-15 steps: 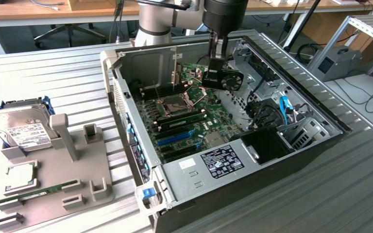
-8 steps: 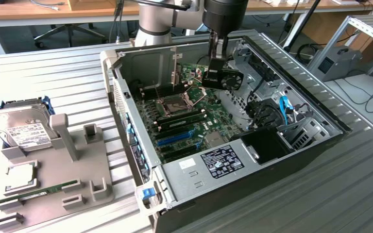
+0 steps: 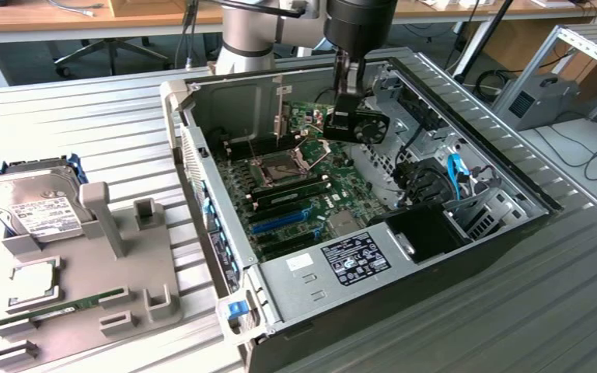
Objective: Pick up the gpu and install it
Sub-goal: 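Insert the gpu into the slot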
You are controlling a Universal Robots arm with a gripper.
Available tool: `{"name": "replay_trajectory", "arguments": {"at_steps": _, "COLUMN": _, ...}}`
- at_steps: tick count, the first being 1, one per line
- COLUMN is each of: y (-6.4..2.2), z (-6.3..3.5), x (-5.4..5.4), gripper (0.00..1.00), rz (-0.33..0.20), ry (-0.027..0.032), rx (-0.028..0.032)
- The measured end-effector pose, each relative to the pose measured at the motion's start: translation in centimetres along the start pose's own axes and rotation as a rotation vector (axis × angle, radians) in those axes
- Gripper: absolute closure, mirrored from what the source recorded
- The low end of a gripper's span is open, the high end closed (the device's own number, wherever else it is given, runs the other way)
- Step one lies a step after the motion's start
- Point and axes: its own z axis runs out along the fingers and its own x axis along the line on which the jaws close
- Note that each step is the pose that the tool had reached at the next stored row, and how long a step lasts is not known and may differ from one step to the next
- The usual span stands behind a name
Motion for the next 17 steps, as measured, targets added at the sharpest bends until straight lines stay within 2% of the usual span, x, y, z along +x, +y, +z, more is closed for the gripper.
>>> {"name": "replay_trajectory", "arguments": {"at_steps": 17, "y": 0.0, "z": 0.0, "x": 0.0, "gripper": 0.74, "rz": -0.068, "ry": -0.0066, "rx": -0.0022}}
